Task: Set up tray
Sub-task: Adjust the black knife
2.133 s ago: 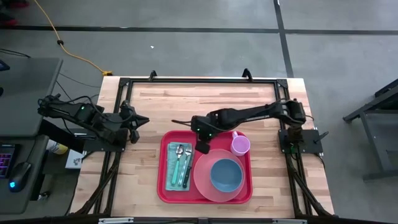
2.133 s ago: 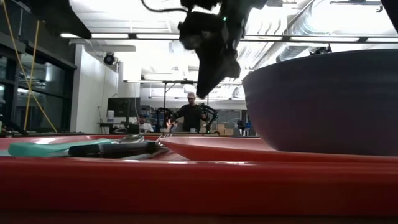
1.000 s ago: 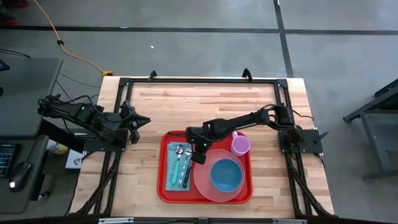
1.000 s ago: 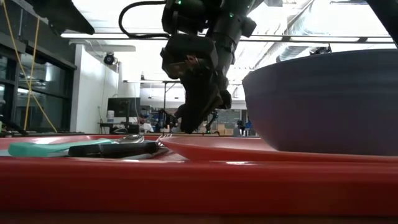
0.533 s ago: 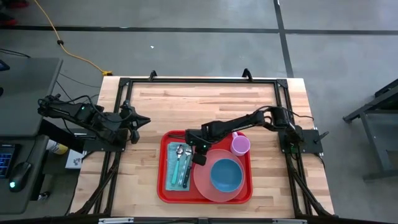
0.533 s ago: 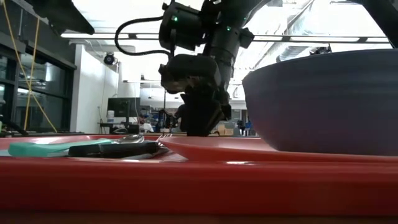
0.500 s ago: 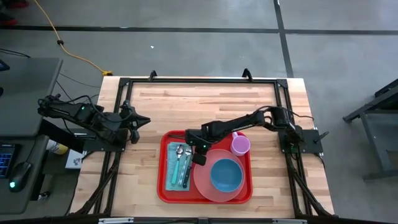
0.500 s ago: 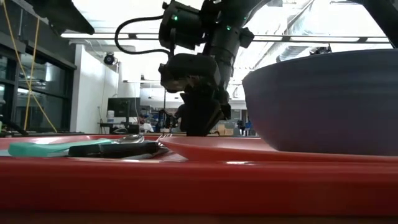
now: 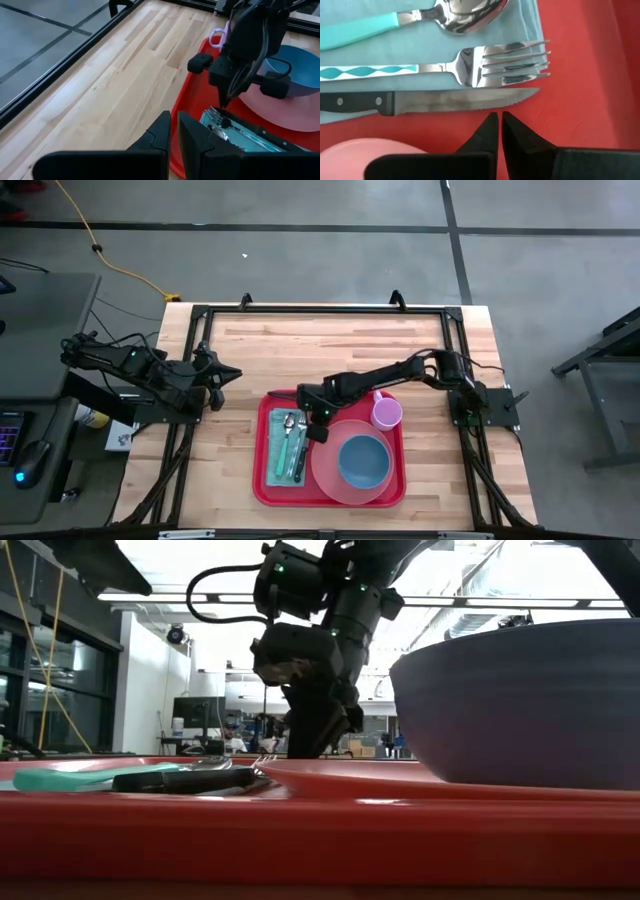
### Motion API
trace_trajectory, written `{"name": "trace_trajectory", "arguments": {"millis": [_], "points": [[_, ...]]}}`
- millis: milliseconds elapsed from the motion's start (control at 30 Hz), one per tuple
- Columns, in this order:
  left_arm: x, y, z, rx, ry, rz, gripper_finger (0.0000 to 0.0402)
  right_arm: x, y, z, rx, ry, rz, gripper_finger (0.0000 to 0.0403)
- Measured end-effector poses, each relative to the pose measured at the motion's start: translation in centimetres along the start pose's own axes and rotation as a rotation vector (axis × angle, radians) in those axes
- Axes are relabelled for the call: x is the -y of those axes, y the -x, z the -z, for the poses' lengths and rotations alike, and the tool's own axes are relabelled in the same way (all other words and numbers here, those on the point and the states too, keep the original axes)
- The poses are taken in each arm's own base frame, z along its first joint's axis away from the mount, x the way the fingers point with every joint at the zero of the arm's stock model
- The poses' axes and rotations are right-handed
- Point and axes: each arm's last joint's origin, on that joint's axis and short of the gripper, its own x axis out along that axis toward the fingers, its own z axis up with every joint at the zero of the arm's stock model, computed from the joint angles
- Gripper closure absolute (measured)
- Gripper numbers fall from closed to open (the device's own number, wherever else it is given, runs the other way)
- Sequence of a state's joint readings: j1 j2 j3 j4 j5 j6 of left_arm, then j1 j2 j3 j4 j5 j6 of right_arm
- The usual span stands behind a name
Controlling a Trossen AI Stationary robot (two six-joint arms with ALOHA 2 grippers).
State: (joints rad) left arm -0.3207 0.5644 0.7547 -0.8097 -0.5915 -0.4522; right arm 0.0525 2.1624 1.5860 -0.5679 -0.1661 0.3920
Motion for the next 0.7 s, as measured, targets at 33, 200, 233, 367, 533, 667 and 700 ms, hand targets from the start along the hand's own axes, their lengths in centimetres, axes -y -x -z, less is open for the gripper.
{"name": "trace_trajectory", "arguments": {"millis": [33,200,233,367,533,667,700], "points": [[0.0,0.0,0.0,0.0,0.0,0.0,0.0341,0.0,0.0,0.0,-0.002,0.0,0.001,0.0403],[0.0,0.0,0.0,0.0,0.0,0.0,0.0341,0.1,-0.3,0.1,-0.008,0.005,0.002,0.0403],[0.0,0.0,0.0,0.0,0.0,0.0,0.0341,0.1,-0.5,0.1,-0.015,0.005,0.001,0.0403],[0.0,0.0,0.0,-0.001,0.0,0.004,0.0341,0.2,-1.0,0.2,-0.025,0.002,-0.011,0.0403],[0.0,0.0,0.0,-0.004,0.001,0.01,0.0341,0.2,-1.3,0.0,-0.007,0.001,-0.024,0.0403],[0.0,0.0,0.0,-0.005,0.0,0.012,0.0341,0.1,-1.3,-0.2,0.013,-0.004,-0.039,0.0403],[0.0,0.0,0.0,-0.005,0.0,0.013,0.0341,0.1,-1.4,-0.3,0.019,-0.007,-0.044,0.0403]]}}
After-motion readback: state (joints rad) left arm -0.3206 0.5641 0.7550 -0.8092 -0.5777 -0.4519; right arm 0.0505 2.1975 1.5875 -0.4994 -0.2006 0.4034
